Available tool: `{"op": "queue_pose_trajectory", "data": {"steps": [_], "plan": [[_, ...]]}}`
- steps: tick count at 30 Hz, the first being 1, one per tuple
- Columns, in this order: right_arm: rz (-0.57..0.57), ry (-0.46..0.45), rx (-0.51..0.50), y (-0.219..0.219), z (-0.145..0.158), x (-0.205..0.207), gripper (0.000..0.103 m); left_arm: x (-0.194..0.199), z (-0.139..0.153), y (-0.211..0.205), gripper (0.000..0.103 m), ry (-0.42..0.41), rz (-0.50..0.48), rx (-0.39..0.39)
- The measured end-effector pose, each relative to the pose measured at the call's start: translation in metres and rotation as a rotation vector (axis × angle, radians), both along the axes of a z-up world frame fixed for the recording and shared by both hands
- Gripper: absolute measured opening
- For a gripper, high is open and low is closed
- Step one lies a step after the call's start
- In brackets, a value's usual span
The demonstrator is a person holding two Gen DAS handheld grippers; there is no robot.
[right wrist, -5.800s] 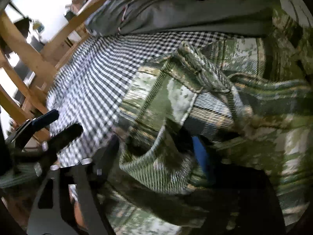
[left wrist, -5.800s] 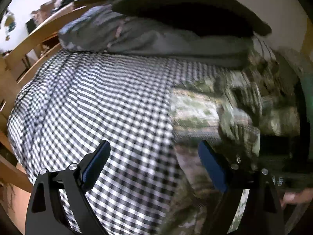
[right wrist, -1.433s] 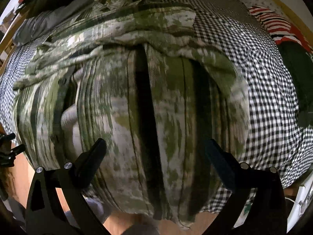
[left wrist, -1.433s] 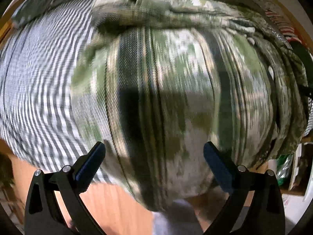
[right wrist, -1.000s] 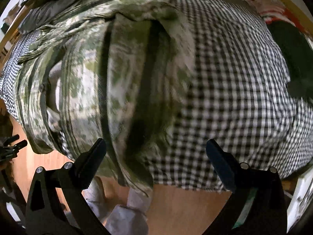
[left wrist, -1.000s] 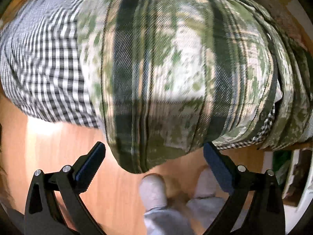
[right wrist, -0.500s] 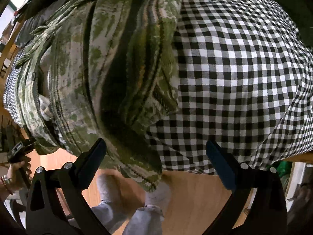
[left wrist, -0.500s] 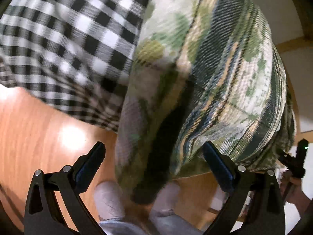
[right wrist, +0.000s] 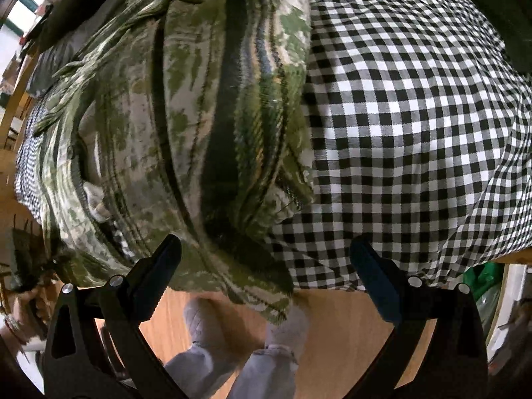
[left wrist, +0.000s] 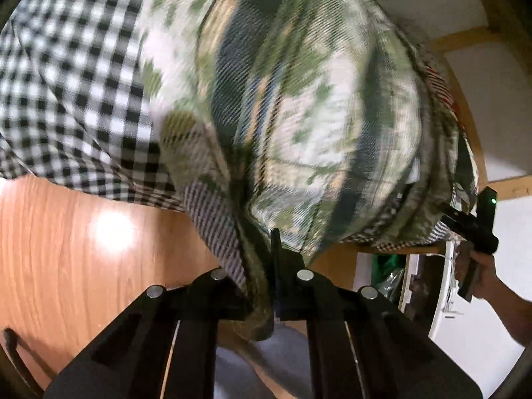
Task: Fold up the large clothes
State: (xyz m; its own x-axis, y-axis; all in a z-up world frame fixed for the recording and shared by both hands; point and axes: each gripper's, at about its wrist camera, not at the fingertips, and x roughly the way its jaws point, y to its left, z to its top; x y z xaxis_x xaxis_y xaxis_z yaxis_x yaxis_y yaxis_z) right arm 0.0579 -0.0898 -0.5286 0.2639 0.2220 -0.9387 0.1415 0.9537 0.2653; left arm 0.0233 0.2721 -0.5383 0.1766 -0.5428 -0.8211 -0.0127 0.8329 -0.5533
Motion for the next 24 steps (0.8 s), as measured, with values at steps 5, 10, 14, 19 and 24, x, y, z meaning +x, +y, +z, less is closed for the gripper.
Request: {"op": "queue_pose_trajectory", "data": {"steps": [5, 10, 14, 19, 24], "plan": [[0.052, 0.006, -0.018, -0.008, 0.005, -0.015, 0.098, 0.016, 0.028, 0.014, 0.006, -0.017, 0.029, -0.008], [0.173, -0.019, -0.035, 0.013, -0.007, -0.026, 0.079, 0.025, 0.06, 0.045, 0.006, -0.048, 0.019, 0.011], [0.25, 0.004, -0.034, 0.031, -0.022, -0.025, 0.053, 0.031, 0.068, 0.036, 0.006, -0.022, -0.029, 0.021], [0.133, 0.067, -0.004, 0.021, -0.039, -0.024, 0.034, 0.041, 0.073, 0.016, 0.006, -0.009, -0.093, 0.025], [0.105, 0.085, 0.112, 0.009, -0.034, -0.027, 0.006, 0.034, 0.07, -0.02, 0.006, 0.025, -0.152, -0.033]]}}
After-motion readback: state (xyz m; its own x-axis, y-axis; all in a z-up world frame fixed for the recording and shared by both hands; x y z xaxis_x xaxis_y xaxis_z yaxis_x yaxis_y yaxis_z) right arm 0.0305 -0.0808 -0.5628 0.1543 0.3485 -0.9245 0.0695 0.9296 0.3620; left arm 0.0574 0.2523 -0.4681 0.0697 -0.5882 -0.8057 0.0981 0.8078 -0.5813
